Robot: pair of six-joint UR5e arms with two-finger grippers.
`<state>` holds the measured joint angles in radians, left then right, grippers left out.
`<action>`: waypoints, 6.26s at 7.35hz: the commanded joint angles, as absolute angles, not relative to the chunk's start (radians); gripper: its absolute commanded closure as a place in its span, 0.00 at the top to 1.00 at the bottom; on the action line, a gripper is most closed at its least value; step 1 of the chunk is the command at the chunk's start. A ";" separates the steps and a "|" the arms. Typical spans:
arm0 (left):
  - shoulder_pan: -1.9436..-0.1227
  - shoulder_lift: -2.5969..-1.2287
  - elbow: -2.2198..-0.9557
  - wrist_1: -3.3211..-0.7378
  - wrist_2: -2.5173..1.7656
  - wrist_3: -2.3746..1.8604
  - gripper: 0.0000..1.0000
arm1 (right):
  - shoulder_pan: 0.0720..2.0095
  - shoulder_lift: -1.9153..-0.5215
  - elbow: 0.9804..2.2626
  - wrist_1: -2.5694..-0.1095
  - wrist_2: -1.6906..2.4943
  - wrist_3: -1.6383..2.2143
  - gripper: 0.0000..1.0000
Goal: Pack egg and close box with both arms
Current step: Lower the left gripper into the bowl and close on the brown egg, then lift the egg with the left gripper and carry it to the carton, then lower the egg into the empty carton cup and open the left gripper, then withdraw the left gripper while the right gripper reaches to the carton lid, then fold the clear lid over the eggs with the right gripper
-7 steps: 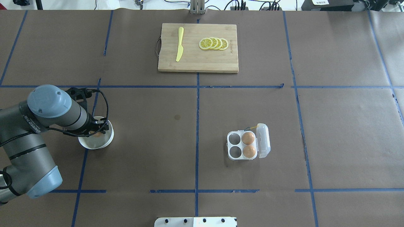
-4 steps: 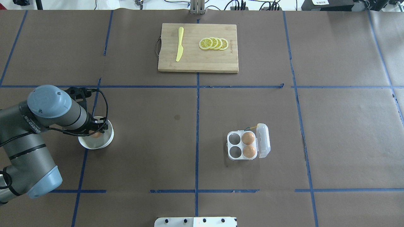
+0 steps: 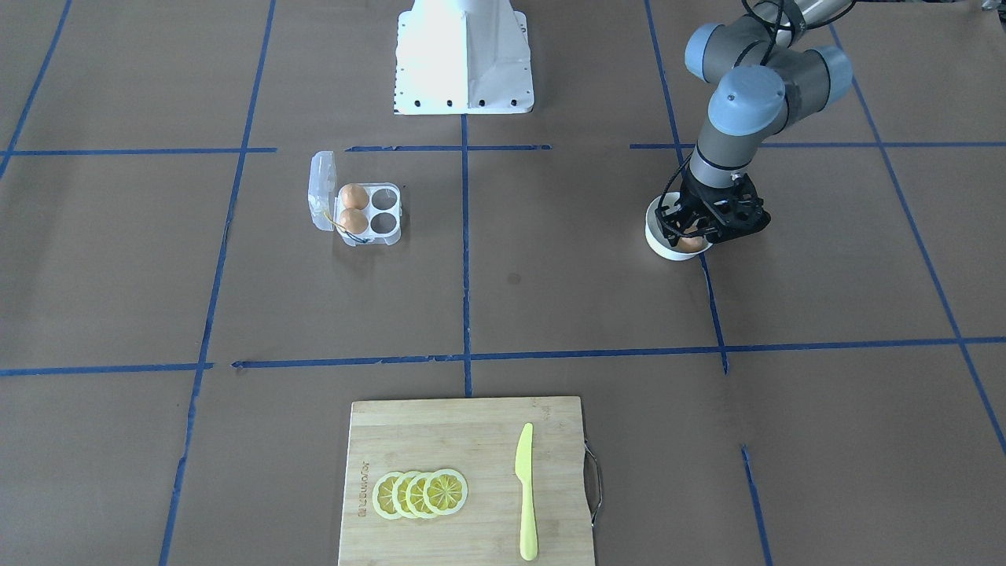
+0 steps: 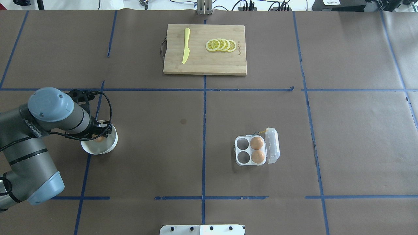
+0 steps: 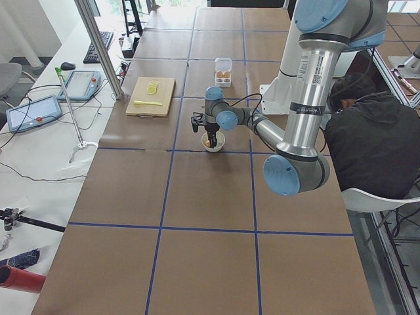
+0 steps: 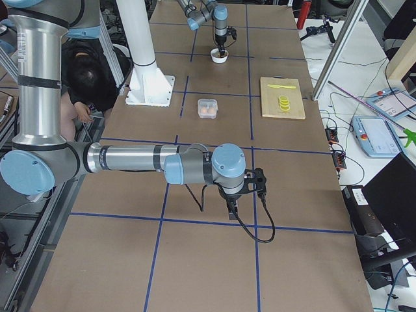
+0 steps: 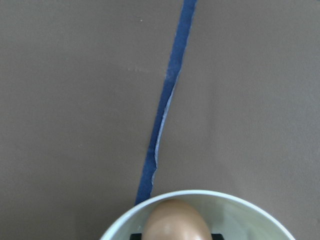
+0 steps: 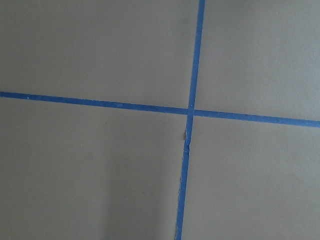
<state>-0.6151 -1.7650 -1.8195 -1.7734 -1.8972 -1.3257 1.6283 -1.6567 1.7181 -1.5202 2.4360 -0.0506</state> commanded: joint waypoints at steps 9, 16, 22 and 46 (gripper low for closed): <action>-0.628 -1.976 -2.022 -1.767 -1.827 -1.379 0.00 | 1.628 -1.635 1.713 -1.522 2.438 -0.048 1.00; -0.246 -2.325 -1.524 -2.220 -1.252 -1.526 0.00 | 1.628 -1.640 1.718 -1.485 2.439 -0.046 1.00; -0.209 -2.414 -1.405 -2.226 -1.252 -1.525 0.00 | 1.628 -1.640 1.718 -1.485 2.459 -0.043 1.00; -1.120 -2.000 -2.013 -1.442 -1.855 -0.506 1.00 | 0.543 -1.155 1.893 -1.148 2.082 1.433 0.00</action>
<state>-1.1156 -2.0017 -2.0147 -1.4420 -1.8545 -0.5122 0.5712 -1.2792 1.9155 -1.0470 2.1144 1.4326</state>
